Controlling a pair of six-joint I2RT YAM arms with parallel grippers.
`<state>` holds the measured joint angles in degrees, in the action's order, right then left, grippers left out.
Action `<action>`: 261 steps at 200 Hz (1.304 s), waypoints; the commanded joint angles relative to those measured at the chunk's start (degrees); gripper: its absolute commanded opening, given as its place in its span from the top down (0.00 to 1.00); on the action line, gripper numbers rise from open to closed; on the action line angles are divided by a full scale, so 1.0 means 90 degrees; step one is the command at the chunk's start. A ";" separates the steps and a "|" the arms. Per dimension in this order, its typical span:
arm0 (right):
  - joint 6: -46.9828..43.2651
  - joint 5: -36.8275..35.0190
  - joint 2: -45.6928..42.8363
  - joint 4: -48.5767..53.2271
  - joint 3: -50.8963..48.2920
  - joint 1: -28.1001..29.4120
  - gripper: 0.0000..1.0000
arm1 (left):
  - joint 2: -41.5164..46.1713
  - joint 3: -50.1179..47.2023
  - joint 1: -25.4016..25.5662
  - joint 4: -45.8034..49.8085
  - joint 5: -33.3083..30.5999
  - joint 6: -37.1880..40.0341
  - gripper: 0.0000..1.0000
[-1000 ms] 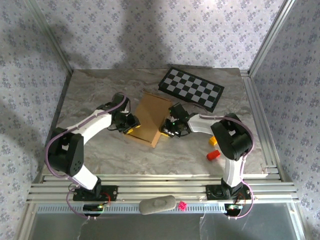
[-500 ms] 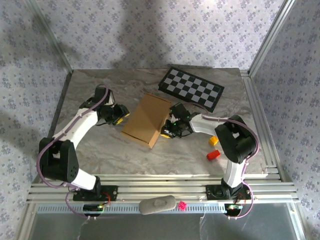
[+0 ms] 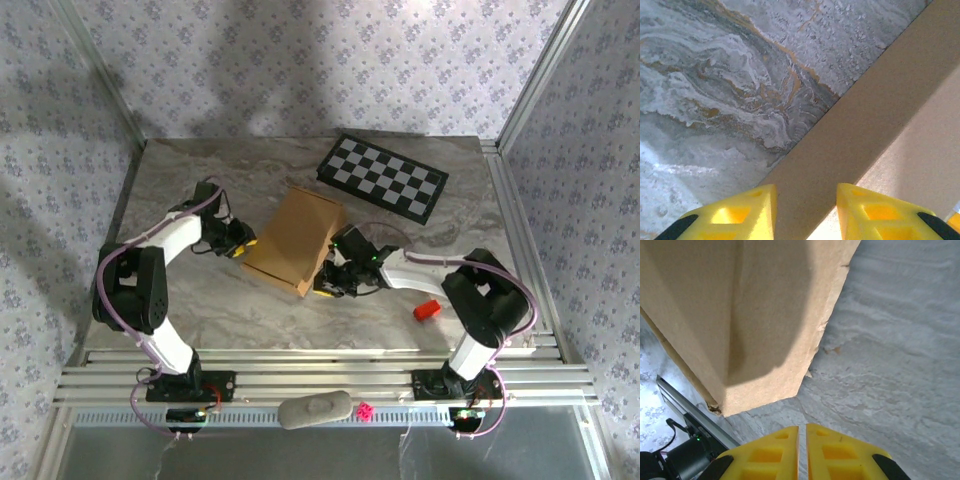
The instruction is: Fold the paper box
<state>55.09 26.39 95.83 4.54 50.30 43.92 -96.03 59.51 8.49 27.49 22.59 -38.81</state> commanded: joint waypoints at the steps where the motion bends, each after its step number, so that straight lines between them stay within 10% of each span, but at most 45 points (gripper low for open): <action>1: 0.0285 -0.0051 0.0202 -0.0412 -0.0019 0.0066 0.87 | -0.0141 -0.0306 -0.0015 -0.0265 -0.0010 0.0032 0.65; 154: 0.1759 0.0446 0.1246 -0.3291 -0.0265 -0.0046 0.88 | 0.1235 -0.2127 0.0717 -0.0584 0.0065 -0.1032 0.66; 261: 0.1183 0.0411 0.0891 -0.1829 -0.0129 -0.0230 0.88 | 0.2087 -0.2065 -0.0056 -0.0350 0.0640 -0.1391 0.64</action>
<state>69.10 33.71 106.21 -15.55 47.31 42.92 -78.39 39.70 9.56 16.97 20.91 -52.21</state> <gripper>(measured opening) 0.121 0.356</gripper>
